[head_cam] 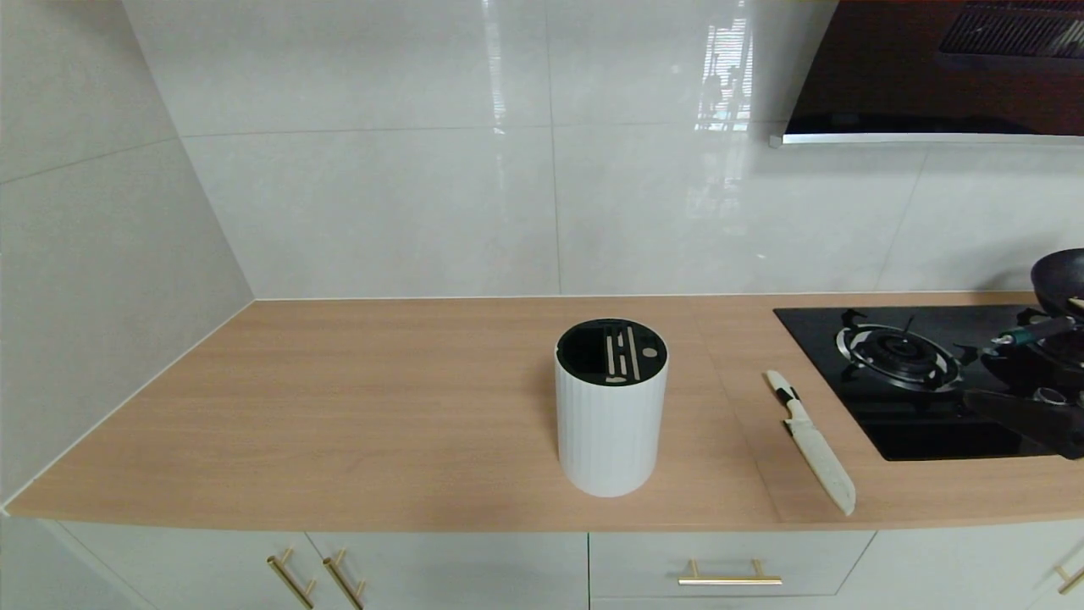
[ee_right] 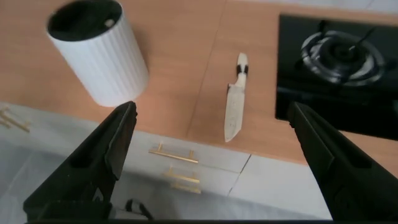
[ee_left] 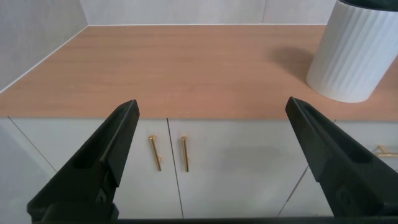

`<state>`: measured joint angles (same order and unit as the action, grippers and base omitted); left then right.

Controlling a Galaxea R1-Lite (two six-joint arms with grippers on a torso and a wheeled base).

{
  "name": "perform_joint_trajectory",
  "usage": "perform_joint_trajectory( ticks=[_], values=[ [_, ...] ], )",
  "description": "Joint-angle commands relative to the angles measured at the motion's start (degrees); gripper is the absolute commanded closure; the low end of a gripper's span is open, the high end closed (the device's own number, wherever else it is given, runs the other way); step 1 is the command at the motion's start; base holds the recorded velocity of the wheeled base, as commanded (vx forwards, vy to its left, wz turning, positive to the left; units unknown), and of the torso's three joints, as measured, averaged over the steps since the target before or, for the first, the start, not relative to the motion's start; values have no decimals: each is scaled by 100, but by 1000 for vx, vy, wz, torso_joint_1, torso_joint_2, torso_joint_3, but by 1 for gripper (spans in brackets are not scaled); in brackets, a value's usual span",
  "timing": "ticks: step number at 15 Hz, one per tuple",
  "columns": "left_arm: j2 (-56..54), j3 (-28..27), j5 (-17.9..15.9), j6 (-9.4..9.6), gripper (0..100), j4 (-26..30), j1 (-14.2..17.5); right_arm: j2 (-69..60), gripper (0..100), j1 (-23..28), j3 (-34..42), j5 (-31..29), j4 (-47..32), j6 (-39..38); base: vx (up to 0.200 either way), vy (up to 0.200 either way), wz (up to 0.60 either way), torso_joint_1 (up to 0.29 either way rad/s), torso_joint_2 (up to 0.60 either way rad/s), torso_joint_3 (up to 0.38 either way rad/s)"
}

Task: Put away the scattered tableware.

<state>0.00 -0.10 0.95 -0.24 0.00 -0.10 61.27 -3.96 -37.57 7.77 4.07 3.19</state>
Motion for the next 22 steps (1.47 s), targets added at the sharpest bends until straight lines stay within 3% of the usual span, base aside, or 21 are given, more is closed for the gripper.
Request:
perform_joint_trajectory(
  ticks=[1,4,7,22],
  values=[
    [9,1,2,-2,0,0,1,2627,0,-26,-848,-21,727,59,0,0,0,0,0,0],
    [9,1,2,-2,0,0,1,4103,0,-34,-945,-267,1816,120,0,0,0,0,0,0],
    [9,1,2,-2,0,0,1,5360,0,53,-1402,-539,2309,190,0,0,0,0,0,0],
    [9,1,2,-2,0,0,1,7013,0,300,-2290,-592,2397,199,0,0,0,0,0,0]
  ],
)
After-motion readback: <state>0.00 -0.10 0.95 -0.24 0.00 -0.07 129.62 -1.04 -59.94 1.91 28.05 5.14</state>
